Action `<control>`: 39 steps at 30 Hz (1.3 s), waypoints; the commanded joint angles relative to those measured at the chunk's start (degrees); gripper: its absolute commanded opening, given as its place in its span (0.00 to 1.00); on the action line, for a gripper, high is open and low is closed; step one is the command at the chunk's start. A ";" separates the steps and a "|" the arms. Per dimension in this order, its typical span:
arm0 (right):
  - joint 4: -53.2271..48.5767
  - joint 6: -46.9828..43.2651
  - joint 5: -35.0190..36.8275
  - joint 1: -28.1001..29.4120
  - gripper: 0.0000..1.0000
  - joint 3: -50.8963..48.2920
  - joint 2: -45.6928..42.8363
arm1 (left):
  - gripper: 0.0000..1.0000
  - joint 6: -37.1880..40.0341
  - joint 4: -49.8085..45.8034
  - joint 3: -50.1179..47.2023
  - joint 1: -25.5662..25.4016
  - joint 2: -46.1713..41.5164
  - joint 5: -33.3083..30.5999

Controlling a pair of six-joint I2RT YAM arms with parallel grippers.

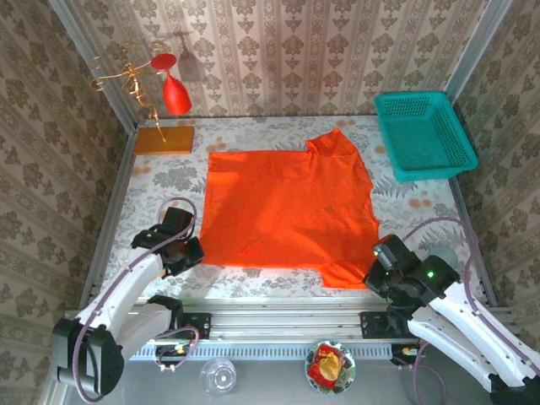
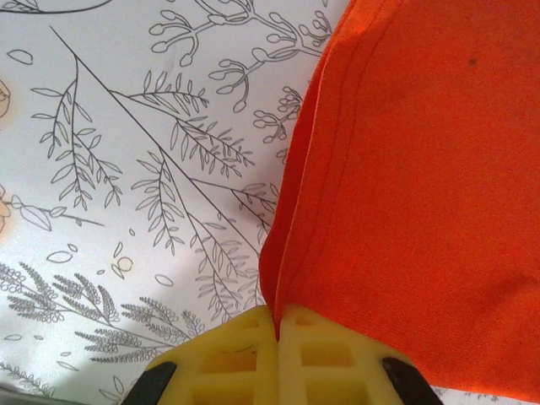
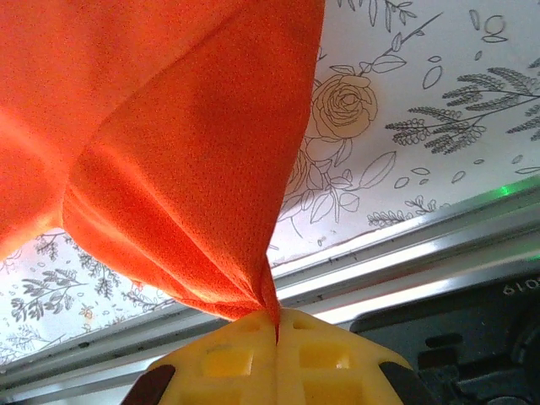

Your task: Fold the inside-out t-shirt

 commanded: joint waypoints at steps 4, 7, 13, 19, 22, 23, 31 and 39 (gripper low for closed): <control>-5.98 -2.97 4.40 0.34 0.00 5.14 -0.65 | 0.00 -0.89 -4.77 2.38 -1.25 -3.73 -0.46; -2.82 -5.34 6.81 0.18 0.00 7.99 2.72 | 0.00 0.62 -3.53 3.70 -1.21 -3.34 -0.43; 4.97 -12.66 11.71 -2.46 0.00 15.49 15.32 | 0.00 3.86 0.30 8.16 -0.77 1.47 -1.08; 12.32 -19.45 8.33 -9.68 0.00 19.36 24.82 | 0.00 7.53 3.05 12.69 2.34 9.28 -0.51; 14.36 -22.30 7.38 -13.71 0.00 20.76 27.40 | 0.00 9.29 5.27 13.97 4.42 12.70 0.95; 15.20 -23.06 6.59 -14.75 0.00 20.94 28.10 | 0.00 9.68 5.99 14.41 4.90 13.76 1.40; 20.15 -27.65 3.25 -18.68 0.00 23.07 36.34 | 0.00 12.53 9.81 17.56 6.56 23.54 3.65; 22.77 -30.63 2.32 -20.48 0.00 26.03 43.38 | 0.00 13.42 11.77 19.84 7.01 30.44 3.88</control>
